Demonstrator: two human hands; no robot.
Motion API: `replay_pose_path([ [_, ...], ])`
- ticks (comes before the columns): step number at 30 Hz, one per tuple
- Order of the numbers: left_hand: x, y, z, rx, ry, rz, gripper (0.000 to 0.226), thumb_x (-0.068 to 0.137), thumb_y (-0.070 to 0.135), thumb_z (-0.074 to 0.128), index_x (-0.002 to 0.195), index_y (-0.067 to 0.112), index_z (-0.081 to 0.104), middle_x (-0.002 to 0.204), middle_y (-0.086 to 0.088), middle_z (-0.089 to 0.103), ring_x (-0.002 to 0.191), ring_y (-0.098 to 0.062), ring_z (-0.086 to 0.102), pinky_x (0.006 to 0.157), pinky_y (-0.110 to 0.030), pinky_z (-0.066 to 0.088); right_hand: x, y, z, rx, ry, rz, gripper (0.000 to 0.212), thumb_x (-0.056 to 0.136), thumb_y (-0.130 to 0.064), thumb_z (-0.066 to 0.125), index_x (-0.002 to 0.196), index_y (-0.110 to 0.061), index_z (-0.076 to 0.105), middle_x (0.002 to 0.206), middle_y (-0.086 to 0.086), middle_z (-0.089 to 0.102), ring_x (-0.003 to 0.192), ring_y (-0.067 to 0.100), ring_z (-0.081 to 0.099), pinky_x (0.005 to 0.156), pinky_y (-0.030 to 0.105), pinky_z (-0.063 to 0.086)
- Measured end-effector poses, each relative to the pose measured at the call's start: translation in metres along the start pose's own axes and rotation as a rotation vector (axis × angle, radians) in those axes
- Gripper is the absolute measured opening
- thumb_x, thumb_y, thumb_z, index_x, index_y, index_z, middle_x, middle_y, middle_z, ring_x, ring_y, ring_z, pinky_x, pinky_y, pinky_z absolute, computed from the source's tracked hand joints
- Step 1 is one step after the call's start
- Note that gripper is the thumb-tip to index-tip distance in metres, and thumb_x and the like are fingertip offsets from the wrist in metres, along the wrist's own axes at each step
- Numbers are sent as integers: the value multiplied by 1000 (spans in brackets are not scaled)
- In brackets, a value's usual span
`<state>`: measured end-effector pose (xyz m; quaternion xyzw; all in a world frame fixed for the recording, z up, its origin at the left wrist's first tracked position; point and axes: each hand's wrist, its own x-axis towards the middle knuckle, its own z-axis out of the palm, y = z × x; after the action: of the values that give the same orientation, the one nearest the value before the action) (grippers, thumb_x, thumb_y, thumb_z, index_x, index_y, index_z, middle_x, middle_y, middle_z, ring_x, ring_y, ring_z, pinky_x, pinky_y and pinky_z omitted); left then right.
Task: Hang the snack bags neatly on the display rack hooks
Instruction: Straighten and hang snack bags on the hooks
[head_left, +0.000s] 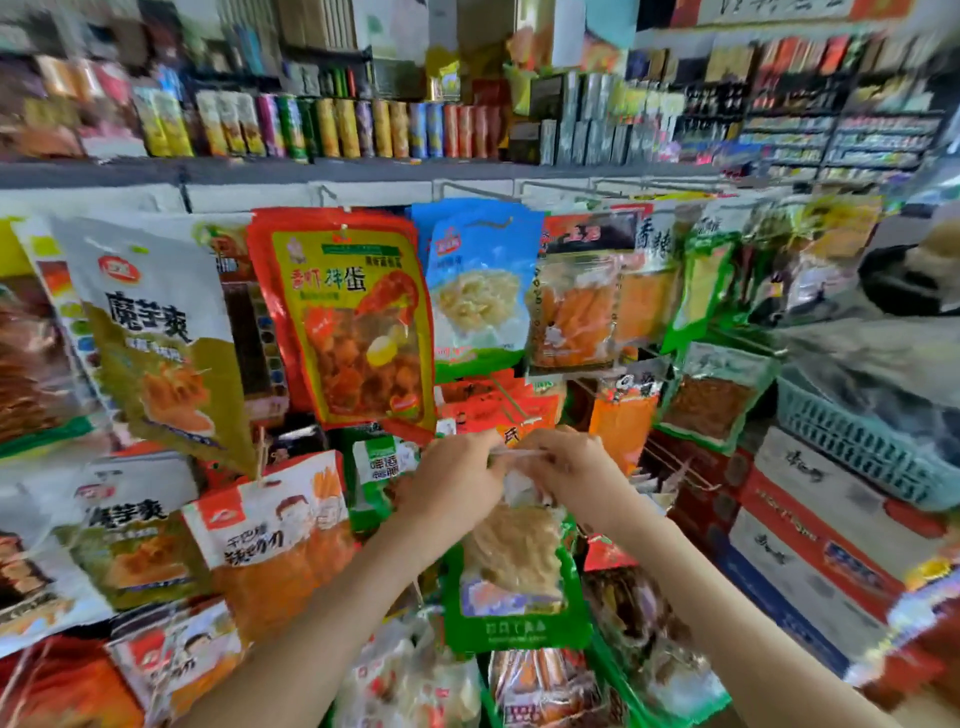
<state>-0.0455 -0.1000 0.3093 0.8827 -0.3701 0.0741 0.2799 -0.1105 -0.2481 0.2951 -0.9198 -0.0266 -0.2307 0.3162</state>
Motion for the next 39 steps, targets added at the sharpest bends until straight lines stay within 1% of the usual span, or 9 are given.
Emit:
replay_pose_path([
  [4,23,36,45,4,-32,-106,21,93,30,51,92,14,65,77,-8,65,61,-23,56,54,-35,41,-3,56,-30,58,-67,-45,43,90,-15,57,65,-49,52,49,-11,51,52,5,51,61,30,36],
  [8,40,70,87,11,-23,-171,19,92,31,53,94,18,67,79,-3,67,66,-23,59,56,-31,34,-6,111,-55,75,-153,-23,20,88,-15,58,68,-14,58,52,-4,54,53,5,48,62,27,33],
  [11,51,82,111,-4,-28,-204,17,93,25,53,95,16,68,76,-2,68,57,-19,58,50,-29,40,-7,138,-64,44,-162,1,21,88,-17,59,68,-25,58,49,-9,56,57,0,52,66,36,39],
  [15,71,96,127,-30,-28,-233,17,93,23,53,93,17,68,65,0,62,48,-15,47,44,-25,29,-6,164,-76,44,-185,76,19,90,-23,56,74,-16,60,51,-7,57,56,5,52,73,42,42],
  [20,107,100,152,-86,-28,-283,17,89,31,59,92,21,72,70,8,66,63,-12,61,61,-29,48,9,192,-92,247,-315,238,20,93,-23,55,88,-7,66,56,6,59,45,2,50,52,16,41],
  [26,157,94,184,-4,18,-375,19,93,30,53,91,27,72,77,8,68,73,-13,55,75,-32,30,48,242,-82,300,-273,383,20,91,-22,57,85,-5,66,58,9,57,43,3,47,49,17,35],
  [29,173,83,195,-1,47,-445,20,93,30,52,90,29,72,83,6,70,82,-17,57,74,-33,23,66,257,-72,259,-262,370,22,90,-22,58,81,-4,66,59,9,58,46,5,48,50,16,36],
  [32,181,80,200,-21,108,-467,21,93,34,51,89,27,71,64,8,60,76,-18,56,71,-33,22,81,270,-66,322,-209,357,23,87,-15,62,69,-2,61,53,7,52,47,9,46,54,25,36],
  [39,191,77,201,-11,203,-403,22,94,34,51,89,25,70,65,3,63,67,-15,50,62,-36,10,94,279,-63,341,-169,240,15,88,2,50,83,1,65,50,7,53,40,3,48,48,12,38],
])
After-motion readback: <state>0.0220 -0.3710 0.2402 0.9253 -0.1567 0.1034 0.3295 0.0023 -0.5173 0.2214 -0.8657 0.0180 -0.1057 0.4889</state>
